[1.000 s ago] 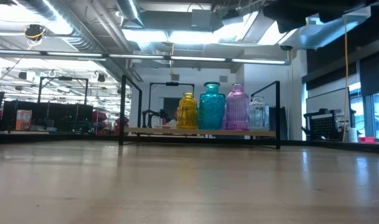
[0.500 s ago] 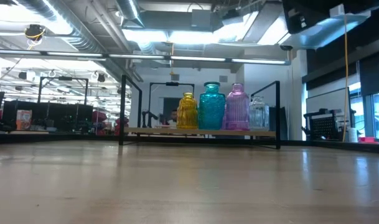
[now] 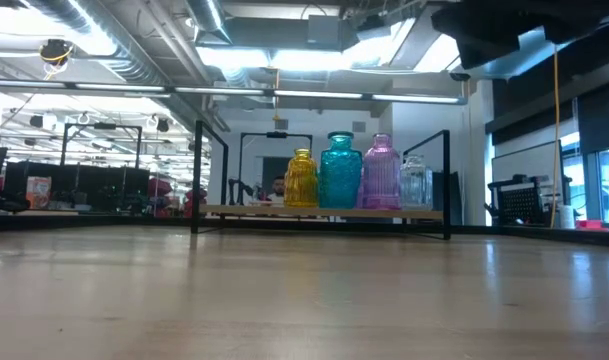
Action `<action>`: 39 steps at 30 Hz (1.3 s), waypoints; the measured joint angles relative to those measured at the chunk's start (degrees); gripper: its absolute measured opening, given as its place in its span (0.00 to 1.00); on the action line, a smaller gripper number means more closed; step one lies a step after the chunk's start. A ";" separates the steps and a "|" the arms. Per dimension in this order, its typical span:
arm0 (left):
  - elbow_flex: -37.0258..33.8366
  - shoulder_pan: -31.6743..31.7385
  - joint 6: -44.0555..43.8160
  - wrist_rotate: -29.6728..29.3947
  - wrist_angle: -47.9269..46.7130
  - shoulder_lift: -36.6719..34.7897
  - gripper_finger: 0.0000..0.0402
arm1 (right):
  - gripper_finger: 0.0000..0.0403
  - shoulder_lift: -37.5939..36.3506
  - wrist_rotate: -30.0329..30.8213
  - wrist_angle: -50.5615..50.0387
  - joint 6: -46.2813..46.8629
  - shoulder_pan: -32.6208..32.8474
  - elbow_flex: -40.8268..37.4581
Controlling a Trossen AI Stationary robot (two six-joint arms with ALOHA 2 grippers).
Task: Sort vases onto shelf
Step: Put the yellow vase aligned with the other yellow vase on the shelf
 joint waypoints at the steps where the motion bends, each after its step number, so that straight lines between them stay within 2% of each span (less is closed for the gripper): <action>1: 0.04 -0.56 -2.40 0.81 0.06 0.10 0.49 | 0.41 0.00 -0.02 -0.47 0.48 0.03 0.00; 8: 0.02 -5.13 -12.62 -1.57 -3.84 0.21 0.49 | 0.41 0.00 -0.04 -0.59 0.72 0.04 0.00; 13: 0.02 -5.66 -11.59 -2.96 -3.55 0.46 0.49 | 0.41 0.00 -0.04 -0.68 0.77 0.06 0.00; 18: 0.00 -4.91 -11.30 -0.89 -3.50 0.67 0.49 | 0.41 0.00 -0.04 -0.81 0.74 0.04 0.00; 21: 0.00 -3.90 -8.37 0.46 -3.75 0.67 0.49 | 0.41 0.00 -0.04 -1.06 0.74 0.04 0.00; 25: -0.07 -0.52 0.46 4.46 -5.68 0.67 0.49 | 0.41 0.00 -0.04 -1.15 0.74 0.04 0.00; 29: -0.09 1.47 5.44 5.57 -6.51 0.67 0.49 | 0.41 0.00 -0.06 -1.17 0.74 0.04 0.00; 35: 2.49 -0.28 -3.59 5.66 -7.47 0.70 0.49 | 0.41 0.00 -0.06 -1.89 0.74 0.04 0.00; 39: 4.50 -1.65 -6.79 3.40 -10.19 0.67 0.49 | 0.41 0.00 -0.06 -1.96 0.74 0.04 0.00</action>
